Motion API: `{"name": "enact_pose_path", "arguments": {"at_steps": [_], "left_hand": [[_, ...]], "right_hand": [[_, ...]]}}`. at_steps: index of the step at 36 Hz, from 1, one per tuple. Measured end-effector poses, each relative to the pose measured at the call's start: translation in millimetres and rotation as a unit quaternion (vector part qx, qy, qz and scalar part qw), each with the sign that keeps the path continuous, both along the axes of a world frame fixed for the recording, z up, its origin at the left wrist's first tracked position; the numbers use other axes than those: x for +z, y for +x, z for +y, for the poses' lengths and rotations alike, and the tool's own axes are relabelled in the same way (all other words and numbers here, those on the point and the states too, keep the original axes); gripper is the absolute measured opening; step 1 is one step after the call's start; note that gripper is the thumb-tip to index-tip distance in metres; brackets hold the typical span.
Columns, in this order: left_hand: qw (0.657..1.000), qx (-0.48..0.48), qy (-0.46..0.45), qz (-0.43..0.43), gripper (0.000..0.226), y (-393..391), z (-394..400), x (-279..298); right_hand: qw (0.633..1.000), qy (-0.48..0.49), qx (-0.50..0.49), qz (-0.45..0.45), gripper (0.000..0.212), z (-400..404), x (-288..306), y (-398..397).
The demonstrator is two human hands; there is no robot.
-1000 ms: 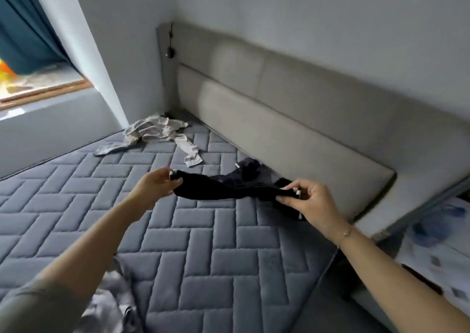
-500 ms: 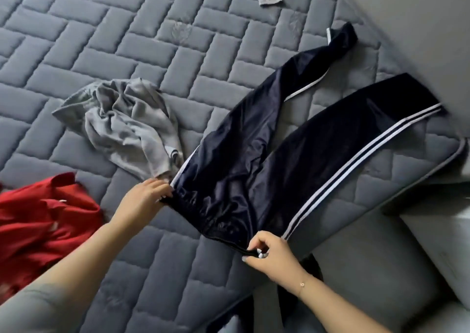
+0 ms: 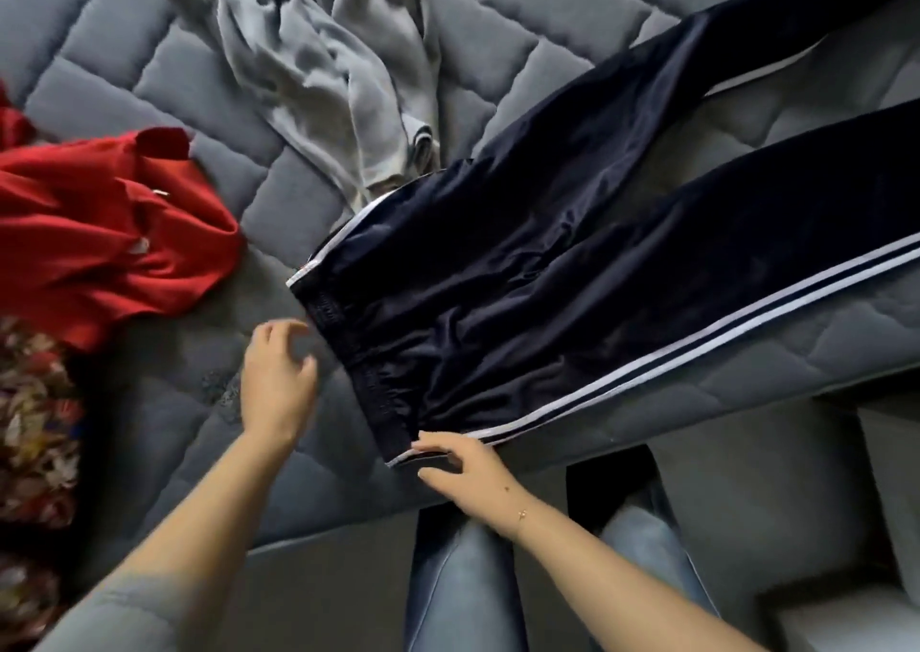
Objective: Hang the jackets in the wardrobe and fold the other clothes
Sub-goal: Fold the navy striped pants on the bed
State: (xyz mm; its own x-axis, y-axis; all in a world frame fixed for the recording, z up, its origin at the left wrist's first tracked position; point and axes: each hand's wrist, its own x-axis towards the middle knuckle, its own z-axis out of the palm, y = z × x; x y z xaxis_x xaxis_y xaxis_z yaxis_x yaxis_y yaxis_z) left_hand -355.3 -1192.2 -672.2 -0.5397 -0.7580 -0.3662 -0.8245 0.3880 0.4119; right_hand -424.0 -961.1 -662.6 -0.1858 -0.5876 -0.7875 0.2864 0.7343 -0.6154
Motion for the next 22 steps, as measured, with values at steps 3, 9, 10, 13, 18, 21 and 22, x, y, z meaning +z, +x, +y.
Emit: {"name": "enact_pose_path", "arguments": {"at_steps": [3,9,10,13,18,21,22], "left_hand": [[0.968,0.213,0.133,0.019,0.033,14,60,1],[0.839,0.450,0.307,-0.012,0.059,12,155,-8],[0.823,0.484,0.298,-0.002,0.061,7,162,-9],[0.739,0.606,0.281,0.089,0.048,-9,167,-14],[0.648,0.681,0.279,0.197,0.015,-17,169,-22],[0.646,0.701,0.213,0.215,0.015,-5,165,-22],[0.643,0.708,0.187,0.225,0.021,-2,162,-20]], "right_hand": [[0.993,0.059,-0.107,-0.001,0.025,29,4,-25],[0.922,0.170,-0.347,-0.008,0.003,87,-6,-93],[0.907,0.177,-0.380,-0.017,0.004,92,-9,-103],[0.871,0.175,-0.458,-0.041,0.014,100,-17,-131],[0.792,0.174,-0.583,-0.051,0.046,101,-26,-173],[0.764,0.199,-0.607,-0.087,0.052,103,-33,-187],[0.768,0.201,-0.598,-0.110,0.053,103,-34,-186]]}}
